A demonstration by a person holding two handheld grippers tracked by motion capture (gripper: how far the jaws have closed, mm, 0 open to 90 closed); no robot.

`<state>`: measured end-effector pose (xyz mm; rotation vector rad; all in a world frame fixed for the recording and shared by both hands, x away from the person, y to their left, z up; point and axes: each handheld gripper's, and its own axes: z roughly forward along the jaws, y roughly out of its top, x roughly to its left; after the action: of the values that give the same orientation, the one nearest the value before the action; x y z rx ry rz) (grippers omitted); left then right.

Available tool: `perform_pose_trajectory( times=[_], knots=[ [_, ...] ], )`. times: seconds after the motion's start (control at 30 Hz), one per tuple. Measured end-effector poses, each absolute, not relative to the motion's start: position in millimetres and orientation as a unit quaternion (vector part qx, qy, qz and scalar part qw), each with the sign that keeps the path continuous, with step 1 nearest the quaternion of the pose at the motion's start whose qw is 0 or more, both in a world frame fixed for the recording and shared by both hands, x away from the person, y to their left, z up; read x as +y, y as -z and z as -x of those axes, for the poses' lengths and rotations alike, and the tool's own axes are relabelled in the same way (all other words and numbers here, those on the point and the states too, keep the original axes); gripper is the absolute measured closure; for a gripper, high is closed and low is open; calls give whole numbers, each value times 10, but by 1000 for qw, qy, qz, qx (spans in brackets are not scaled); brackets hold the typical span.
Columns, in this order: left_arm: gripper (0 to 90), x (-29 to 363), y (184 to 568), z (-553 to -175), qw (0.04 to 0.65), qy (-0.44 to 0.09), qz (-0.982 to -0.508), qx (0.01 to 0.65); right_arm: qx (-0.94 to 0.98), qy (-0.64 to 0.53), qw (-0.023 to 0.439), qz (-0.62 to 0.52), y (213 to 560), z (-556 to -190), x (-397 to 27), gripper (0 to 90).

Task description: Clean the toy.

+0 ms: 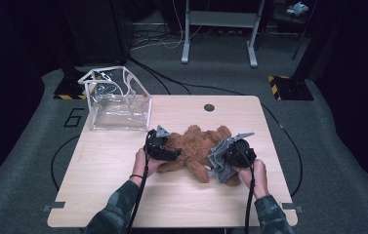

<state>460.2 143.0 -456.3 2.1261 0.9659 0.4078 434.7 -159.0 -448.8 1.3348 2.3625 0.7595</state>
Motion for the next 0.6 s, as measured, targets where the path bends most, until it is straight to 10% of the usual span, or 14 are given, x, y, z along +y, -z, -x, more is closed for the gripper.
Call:
perform_pose_trajectory(
  times=[0.6],
  knots=[
    [238,1444,4572,-4606,382,-157,-829,377,829,-203,130,-505,4639,-3998,-2036,798]
  ],
)
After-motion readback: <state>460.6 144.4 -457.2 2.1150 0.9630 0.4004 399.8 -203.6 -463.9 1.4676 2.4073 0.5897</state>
